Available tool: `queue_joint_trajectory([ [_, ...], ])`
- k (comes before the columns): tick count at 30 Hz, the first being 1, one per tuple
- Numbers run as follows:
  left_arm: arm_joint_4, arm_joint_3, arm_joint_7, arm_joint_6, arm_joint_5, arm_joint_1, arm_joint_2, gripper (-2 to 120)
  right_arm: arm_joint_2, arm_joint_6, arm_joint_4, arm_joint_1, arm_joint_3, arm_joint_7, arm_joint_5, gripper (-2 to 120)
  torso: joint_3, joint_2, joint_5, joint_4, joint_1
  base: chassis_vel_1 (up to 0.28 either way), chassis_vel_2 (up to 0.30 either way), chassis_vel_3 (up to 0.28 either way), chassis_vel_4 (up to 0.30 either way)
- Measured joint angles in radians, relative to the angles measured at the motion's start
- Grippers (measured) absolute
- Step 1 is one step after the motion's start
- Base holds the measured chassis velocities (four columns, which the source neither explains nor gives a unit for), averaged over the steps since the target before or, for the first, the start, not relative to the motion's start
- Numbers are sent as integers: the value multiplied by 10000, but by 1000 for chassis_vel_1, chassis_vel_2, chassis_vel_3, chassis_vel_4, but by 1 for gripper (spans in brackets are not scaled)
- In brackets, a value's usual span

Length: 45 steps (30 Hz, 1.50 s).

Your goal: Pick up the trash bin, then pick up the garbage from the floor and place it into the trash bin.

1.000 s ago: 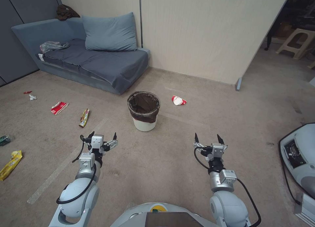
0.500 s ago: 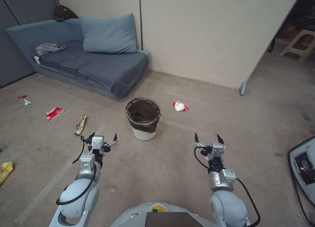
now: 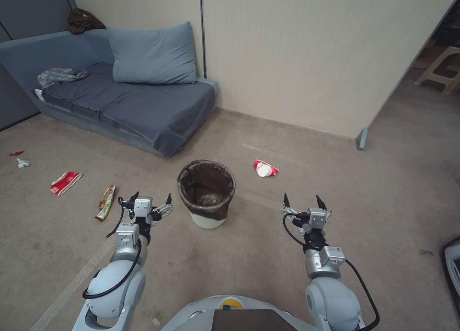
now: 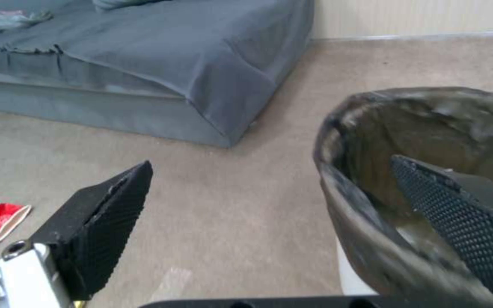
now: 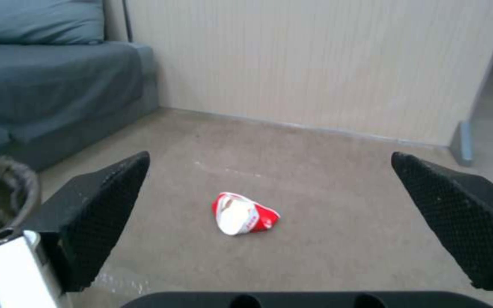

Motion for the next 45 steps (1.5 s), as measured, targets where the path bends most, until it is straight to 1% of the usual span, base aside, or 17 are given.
queue_joint_trajectory([
  [5,0,-10,-3,-1,1,-28,-6,100,4,35,-12,7,-4,-26,-2,100,0,0,1,2,0,-221,241,222,-219],
  [7,1,1,-128,-11,-11,-89,-30,100,23,184,-32,24,-2,-21,-68,100,1,0,-9,-5,0,-227,203,221,-220],
  [9,0,3,-186,-28,-17,-123,-39,100,37,227,-30,29,4,-14,-140,100,1,0,-5,-5,0,-233,195,197,-223],
  [10,0,-2,-236,-52,-23,-163,-41,100,53,243,-31,27,6,11,-217,100,2,0,3,2,2,-140,175,179,-151],
  [13,0,-5,-245,-54,-24,-174,-41,100,54,246,-26,23,3,25,-225,100,3,-1,0,3,2,-127,160,161,-106],
  [22,-15,-6,-280,-51,-37,-245,-34,100,54,224,27,1,-20,152,-183,100,0,-1,-4,-3,0,5,-2,6,8],
  [26,-63,11,-184,-82,40,-235,-30,100,56,222,26,-4,-20,153,-178,100,-1,-1,-3,-2,-1,0,0,0,0],
  [31,-255,31,280,-85,287,-178,37,100,62,222,-7,-5,-20,162,-180,100,-1,0,-3,2,-1,0,0,0,0],
  [32,-466,71,394,335,318,-150,129,100,61,222,-27,-5,-20,175,-180,100,-1,0,-2,1,-1,0,0,0,0],
  [33,-466,71,394,335,318,-150,129,100,61,222,-27,-5,-20,175,-180,100,-1,0,-2,1,-1,0,0,0,0],
  [35,-781,148,132,1969,-23,-251,335,100,54,221,-43,2,-23,202,-181,100,-1,0,-3,0,-1,0,0,0,0],
  [36,-781,148,132,1969,-23,-251,335,100,54,221,-43,2,-23,202,-181,100,-1,0,-3,0,-1,0,0,0,0],
  [37,-1004,143,-28,2953,-723,-379,478,100,46,218,-43,6,-23,211,-181,100,0,0,-3,0,-1,0,0,0,0],
  [38,-1100,126,-24,3220,-1011,-451,561,100,30,214,-43,5,-20,216,-181,100,-1,0,-3,-1,-1,0,0,0,0],
  [39,-1100,126,-24,3220,-1011,-451,561,100,30,214,-43,5,-20,216,-181,100,-1,0,-3,-1,-1,0,0,0,0],
  [41,-1146,134,364,3330,-1085,-704,829,100,-1,219,-61,-6,-10,238,-183,100,0,0,-3,-1,-1,0,0,0,0],
  [45,-763,499,796,3335,-914,-919,872,100,16,224,-73,-17,-18,247,-213,100,0,0,-3,1,-1,0,0,0,0],
])
